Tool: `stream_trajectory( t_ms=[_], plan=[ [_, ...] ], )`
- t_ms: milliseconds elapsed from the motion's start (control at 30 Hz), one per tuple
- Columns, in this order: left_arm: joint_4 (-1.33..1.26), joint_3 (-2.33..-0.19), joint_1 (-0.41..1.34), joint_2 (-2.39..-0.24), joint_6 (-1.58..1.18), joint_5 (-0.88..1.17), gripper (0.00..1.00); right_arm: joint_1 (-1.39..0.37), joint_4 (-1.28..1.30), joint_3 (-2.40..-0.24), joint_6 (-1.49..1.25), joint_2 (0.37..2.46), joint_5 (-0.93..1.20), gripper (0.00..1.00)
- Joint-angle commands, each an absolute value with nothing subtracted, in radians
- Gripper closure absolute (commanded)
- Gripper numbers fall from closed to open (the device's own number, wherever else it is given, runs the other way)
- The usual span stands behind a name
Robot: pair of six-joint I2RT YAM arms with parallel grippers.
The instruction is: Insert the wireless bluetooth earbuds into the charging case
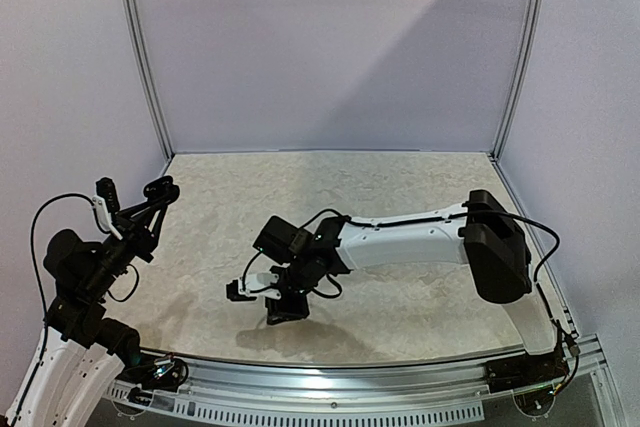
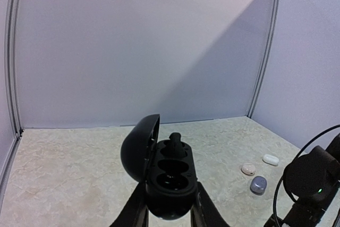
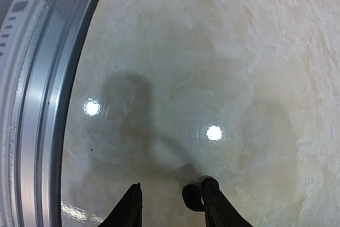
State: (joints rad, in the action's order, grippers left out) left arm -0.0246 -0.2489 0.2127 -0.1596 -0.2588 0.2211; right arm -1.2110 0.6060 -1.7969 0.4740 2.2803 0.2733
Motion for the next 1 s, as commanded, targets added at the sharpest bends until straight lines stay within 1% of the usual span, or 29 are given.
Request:
stream_trajectory(
  t_ms=[0, 100, 200, 300, 467, 533, 633, 700, 833, 967],
  plan=[
    [-0.04, -0.262, 0.199, -0.166, -0.249, 0.23, 1.0, -1.169, 0.607, -1.851, 0.335, 2.225, 0.363, 0.59],
    [-0.041, -0.262, 0.197, -0.166, -0.249, 0.231, 1.0, -1.136, 0.581, -1.844, 0.241, 2.223, 0.373, 0.6],
    [-0.04, -0.262, 0.198, -0.166, -0.249, 0.233, 1.0, -1.119, 0.617, -1.873, 0.189, 2.249, 0.322, 0.67],
    [-0.037, -0.262, 0.197, -0.165, -0.247, 0.233, 1.0, -1.11, 0.695, -1.922, 0.15, 2.299, 0.305, 0.68],
    [-0.038, -0.262, 0.197, -0.164, -0.246, 0.234, 1.0, -1.108, 0.744, -1.931, 0.057, 2.333, 0.278, 0.69],
    [-0.037, -0.262, 0.198, -0.164, -0.245, 0.236, 1.0, -1.107, 0.754, -1.933, -0.043, 2.333, 0.274, 0.69],
    [-0.038, -0.262, 0.198, -0.164, -0.247, 0.237, 1.0, -1.103, 0.784, -1.931, -0.214, 2.331, 0.269, 0.64],
    [-0.041, -0.261, 0.198, -0.163, -0.249, 0.241, 1.0, -1.103, 0.794, -1.922, -0.304, 2.329, 0.284, 0.63],
    [-0.044, -0.259, 0.198, -0.159, -0.253, 0.247, 1.0, -1.105, 0.772, -1.896, -0.444, 2.32, 0.301, 0.63],
    [-0.041, -0.26, 0.198, -0.151, -0.253, 0.246, 1.0, -1.112, 0.77, -1.889, -0.495, 2.335, 0.299, 0.65]
  ],
)
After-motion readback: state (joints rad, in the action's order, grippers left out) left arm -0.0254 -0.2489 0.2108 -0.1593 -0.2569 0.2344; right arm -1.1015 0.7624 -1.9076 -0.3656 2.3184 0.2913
